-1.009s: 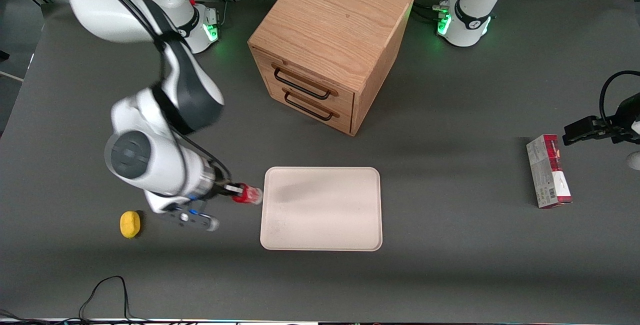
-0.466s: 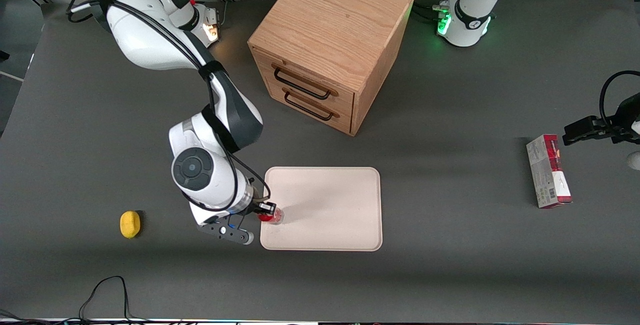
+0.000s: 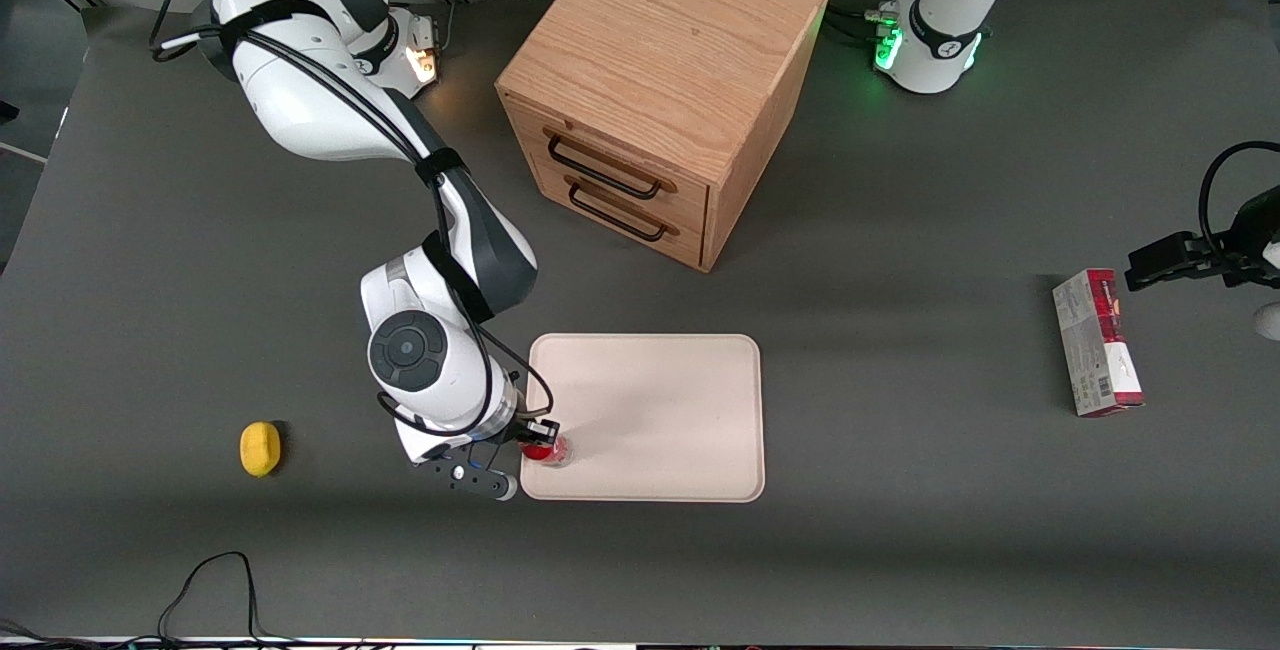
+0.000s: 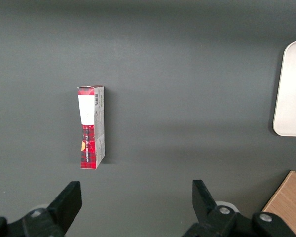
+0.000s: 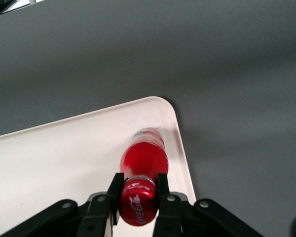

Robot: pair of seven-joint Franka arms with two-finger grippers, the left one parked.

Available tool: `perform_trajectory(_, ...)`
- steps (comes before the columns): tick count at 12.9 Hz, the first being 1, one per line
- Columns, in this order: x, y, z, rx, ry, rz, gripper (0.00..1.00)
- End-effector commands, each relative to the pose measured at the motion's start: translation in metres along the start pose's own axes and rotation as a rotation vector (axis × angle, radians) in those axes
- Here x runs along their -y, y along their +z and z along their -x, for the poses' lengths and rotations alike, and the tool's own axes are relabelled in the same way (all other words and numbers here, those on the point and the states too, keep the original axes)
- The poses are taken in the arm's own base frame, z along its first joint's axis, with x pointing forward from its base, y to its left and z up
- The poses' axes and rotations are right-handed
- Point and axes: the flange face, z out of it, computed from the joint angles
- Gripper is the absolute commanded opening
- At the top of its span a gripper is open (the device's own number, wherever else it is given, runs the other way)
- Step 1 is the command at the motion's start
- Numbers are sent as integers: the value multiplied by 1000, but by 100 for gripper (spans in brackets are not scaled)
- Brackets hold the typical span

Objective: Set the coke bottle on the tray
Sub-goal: 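Lower the bottle onto the tray's edge and open the right gripper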

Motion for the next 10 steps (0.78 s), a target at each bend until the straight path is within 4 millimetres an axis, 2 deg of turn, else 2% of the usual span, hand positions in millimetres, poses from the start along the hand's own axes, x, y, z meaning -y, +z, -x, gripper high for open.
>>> perform_trajectory(1, 8, -9, -2, -38, 14, 0, 13)
perform_trajectory(2, 7, -10, -3, -42, 8, 3, 99)
perform_trajectory(4, 6, -12, -2, -49, 5, 18, 100)
perform_trajectory(6, 4, -24, -3, -48, 2, 22, 100)
perform_trajectory(7, -6, -30, -1, -16, -7, 56, 100)
perform_trajectory(8, -15, -46, 6, 18, -50, 93, 100)
perform_trajectory(10, -52, -79, 7, 50, -110, 113, 100)
